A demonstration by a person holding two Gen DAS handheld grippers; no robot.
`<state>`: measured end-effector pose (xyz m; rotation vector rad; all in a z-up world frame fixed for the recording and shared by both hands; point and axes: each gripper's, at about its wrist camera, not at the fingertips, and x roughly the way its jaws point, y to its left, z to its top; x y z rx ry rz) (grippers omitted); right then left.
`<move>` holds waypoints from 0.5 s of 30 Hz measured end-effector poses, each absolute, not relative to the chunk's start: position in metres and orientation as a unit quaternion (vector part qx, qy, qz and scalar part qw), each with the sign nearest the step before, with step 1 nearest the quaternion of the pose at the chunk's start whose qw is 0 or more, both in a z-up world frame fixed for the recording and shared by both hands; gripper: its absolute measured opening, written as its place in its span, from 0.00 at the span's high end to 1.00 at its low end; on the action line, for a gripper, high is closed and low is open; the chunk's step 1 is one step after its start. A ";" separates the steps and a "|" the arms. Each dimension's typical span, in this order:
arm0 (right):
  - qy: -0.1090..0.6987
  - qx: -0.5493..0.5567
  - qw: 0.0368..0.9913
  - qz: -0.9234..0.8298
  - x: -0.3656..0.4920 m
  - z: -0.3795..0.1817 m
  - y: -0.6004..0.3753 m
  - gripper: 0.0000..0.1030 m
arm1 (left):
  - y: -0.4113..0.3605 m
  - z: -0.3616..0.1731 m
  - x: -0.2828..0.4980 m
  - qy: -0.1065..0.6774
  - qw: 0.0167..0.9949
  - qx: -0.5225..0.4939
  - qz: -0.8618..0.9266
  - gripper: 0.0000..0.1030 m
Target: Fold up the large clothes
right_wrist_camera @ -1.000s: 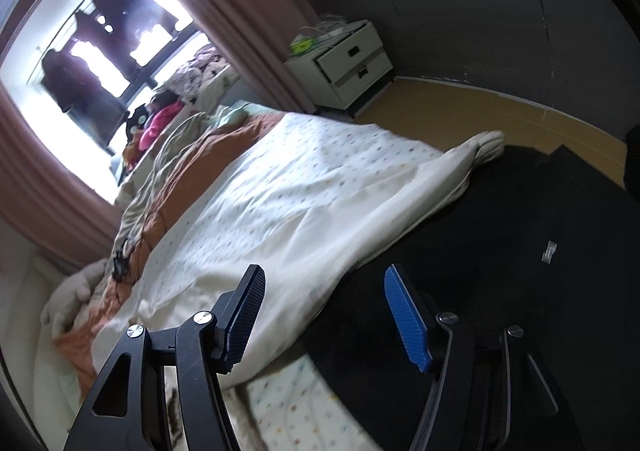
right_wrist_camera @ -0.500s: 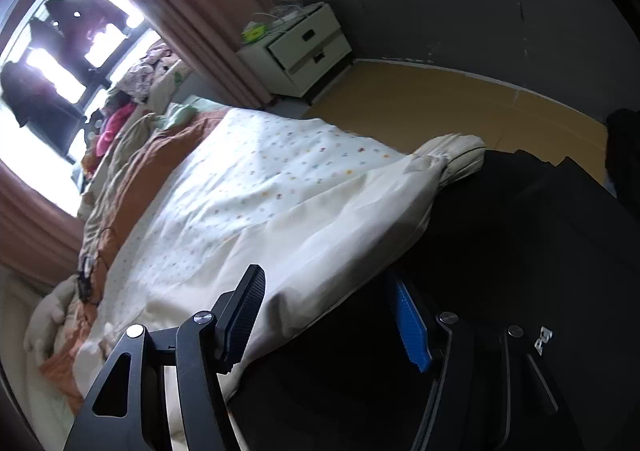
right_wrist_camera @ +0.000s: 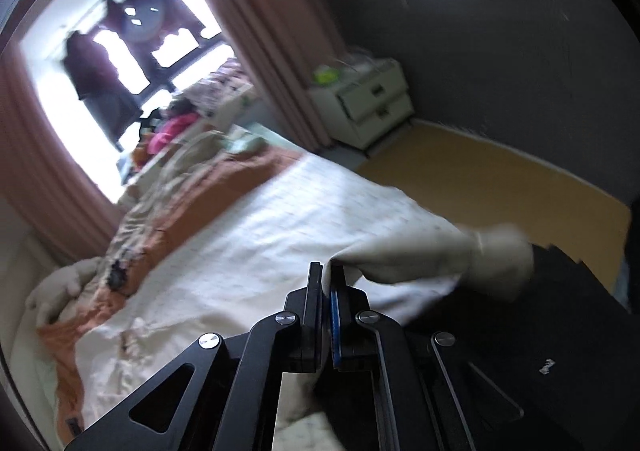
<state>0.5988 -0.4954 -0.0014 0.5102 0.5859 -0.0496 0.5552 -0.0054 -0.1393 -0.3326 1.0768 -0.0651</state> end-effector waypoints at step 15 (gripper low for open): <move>0.234 0.177 0.949 0.113 0.563 0.103 -0.310 0.96 | 0.102 -0.081 0.467 0.457 0.869 -0.190 0.006 0.39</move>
